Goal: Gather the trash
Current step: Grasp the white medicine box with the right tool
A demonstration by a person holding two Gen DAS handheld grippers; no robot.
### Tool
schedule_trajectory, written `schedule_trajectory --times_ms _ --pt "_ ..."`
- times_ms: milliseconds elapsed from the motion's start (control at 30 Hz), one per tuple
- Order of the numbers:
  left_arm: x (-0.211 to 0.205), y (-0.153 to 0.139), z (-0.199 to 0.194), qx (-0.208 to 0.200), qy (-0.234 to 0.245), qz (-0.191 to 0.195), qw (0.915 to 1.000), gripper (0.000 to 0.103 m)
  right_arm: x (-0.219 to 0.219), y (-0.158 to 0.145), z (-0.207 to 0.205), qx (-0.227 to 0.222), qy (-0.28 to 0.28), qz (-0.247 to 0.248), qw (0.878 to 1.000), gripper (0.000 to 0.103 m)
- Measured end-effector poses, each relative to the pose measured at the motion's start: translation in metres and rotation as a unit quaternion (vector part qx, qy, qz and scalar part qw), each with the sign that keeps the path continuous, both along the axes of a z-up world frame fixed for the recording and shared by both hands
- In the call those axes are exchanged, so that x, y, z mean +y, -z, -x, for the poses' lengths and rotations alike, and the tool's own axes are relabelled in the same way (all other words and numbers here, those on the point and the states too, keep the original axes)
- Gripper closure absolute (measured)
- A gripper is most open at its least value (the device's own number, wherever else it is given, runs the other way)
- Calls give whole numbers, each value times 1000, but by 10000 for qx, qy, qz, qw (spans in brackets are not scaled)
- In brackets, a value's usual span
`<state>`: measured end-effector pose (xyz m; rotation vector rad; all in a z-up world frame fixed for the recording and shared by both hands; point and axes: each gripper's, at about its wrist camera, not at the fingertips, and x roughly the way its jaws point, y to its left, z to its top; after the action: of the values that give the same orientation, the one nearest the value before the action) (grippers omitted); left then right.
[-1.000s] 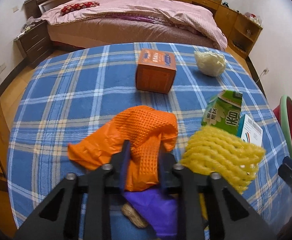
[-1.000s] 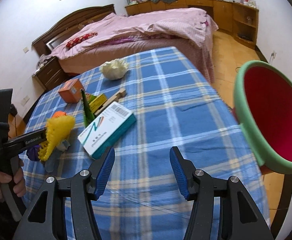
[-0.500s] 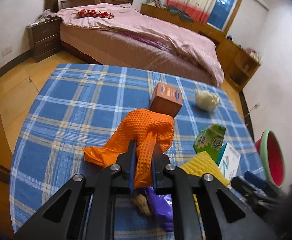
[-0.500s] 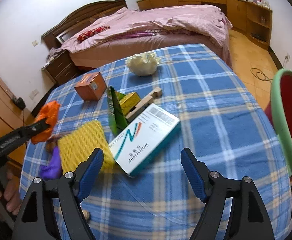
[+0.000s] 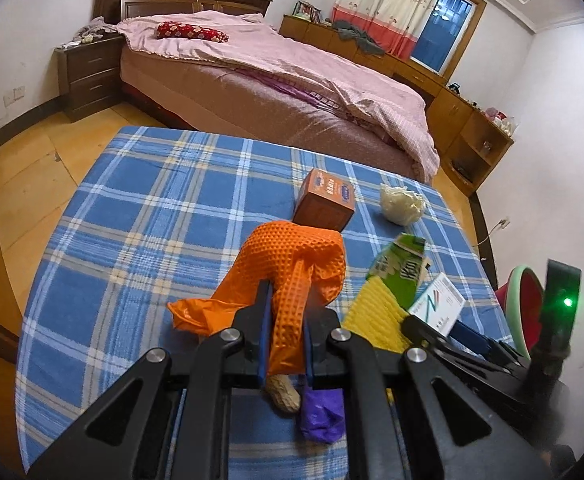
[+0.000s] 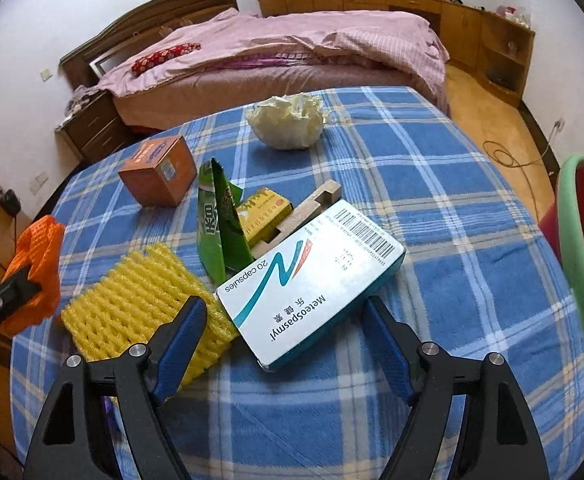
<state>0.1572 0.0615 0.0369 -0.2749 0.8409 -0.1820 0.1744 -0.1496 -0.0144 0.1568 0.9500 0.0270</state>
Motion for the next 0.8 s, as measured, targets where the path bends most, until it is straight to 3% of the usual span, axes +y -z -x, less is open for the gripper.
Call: schedule_trajectory --times_ms 200,333,533,800 --pt "-6 1 3 9 60 29 10000 91 -8 -2 -4 18 182 -240 9995 21" --pt "-8 3 2 33 91 47 9999 91 -13 1 -1 3 182 429 9989 21" --pt "-12 6 1 74 121 76 9999 91 -43 1 12 -4 273 547 9981 21" --pt "-18 9 -2 115 125 75 9998 91 -73 -16 28 -131 535 296 9980 21"
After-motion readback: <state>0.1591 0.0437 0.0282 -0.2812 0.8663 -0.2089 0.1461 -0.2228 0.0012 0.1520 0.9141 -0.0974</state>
